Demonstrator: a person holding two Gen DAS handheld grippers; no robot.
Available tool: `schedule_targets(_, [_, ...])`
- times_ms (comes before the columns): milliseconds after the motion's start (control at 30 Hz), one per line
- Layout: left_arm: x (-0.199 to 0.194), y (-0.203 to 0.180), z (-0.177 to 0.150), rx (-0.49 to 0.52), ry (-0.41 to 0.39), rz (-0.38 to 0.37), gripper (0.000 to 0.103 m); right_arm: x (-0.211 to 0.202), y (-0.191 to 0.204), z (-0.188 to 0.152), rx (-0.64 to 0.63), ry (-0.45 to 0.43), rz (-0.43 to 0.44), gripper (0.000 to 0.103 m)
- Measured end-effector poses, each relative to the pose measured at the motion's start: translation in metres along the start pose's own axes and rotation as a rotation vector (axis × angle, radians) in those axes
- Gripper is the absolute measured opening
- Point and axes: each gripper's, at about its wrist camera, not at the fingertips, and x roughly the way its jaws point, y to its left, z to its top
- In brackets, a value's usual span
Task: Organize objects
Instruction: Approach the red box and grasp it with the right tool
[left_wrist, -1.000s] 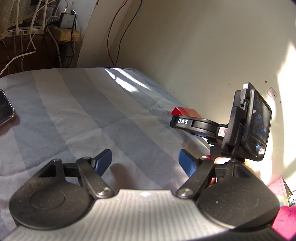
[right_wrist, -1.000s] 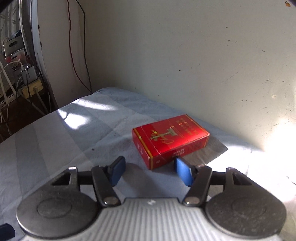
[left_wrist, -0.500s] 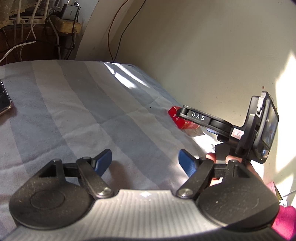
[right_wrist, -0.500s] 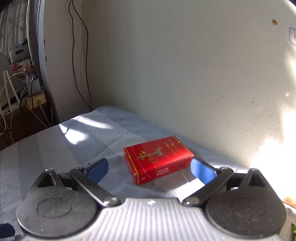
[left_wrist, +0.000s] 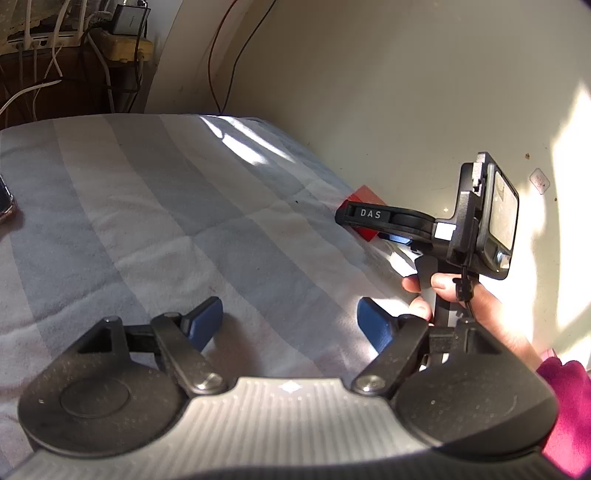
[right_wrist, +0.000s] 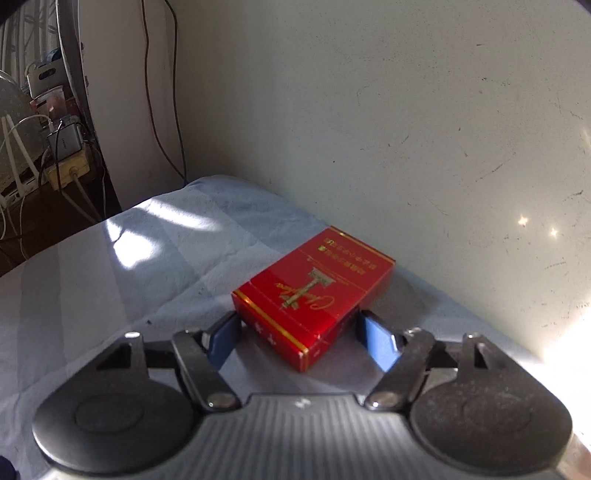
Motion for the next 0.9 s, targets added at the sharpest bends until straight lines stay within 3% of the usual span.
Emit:
schedule_targets(133, [0.000,-0.002,-0.002,0.016,-0.010,0.017,0.082,-0.012,0.007,-0.008,-0.001,-0.015,-0.012,0.045])
schedule_targets(233, [-0.002,0.002,0.000,-0.005,-0.026,0.032,0.082,-0.017,0.012,-0.010,-0.011,-0.015,-0.022,0.040])
schedule_targets(367, [-0.003,0.007,0.002,-0.038,-0.029,0.028,0.082,-0.019,0.016,-0.010,-0.029,-0.019,-0.045,0.042])
schedule_targets(400, [-0.003,0.007,0.002,-0.042,-0.023,0.020,0.082,-0.021,0.016,-0.011,-0.041,-0.023,-0.043,0.046])
schedule_targets(467, [-0.002,0.006,0.002,-0.044,-0.015,0.001,0.082,-0.026,0.015,-0.010,-0.057,-0.052,-0.043,0.062])
schedule_targets(533, [-0.002,0.004,0.002,-0.040,-0.012,-0.009,0.082,-0.030,0.012,-0.008,-0.050,-0.098,-0.052,0.090])
schedule_targets(600, [-0.002,0.004,0.001,-0.041,-0.008,-0.019,0.082,-0.030,0.007,-0.001,-0.030,-0.135,-0.040,0.097])
schedule_targets(700, [0.000,0.003,0.001,-0.049,0.000,-0.030,0.082,-0.020,0.000,0.012,0.016,-0.110,-0.046,0.103])
schedule_targets(900, [0.003,-0.001,-0.001,-0.039,0.015,-0.039,0.082,0.002,-0.007,0.025,0.287,-0.058,-0.036,0.103])
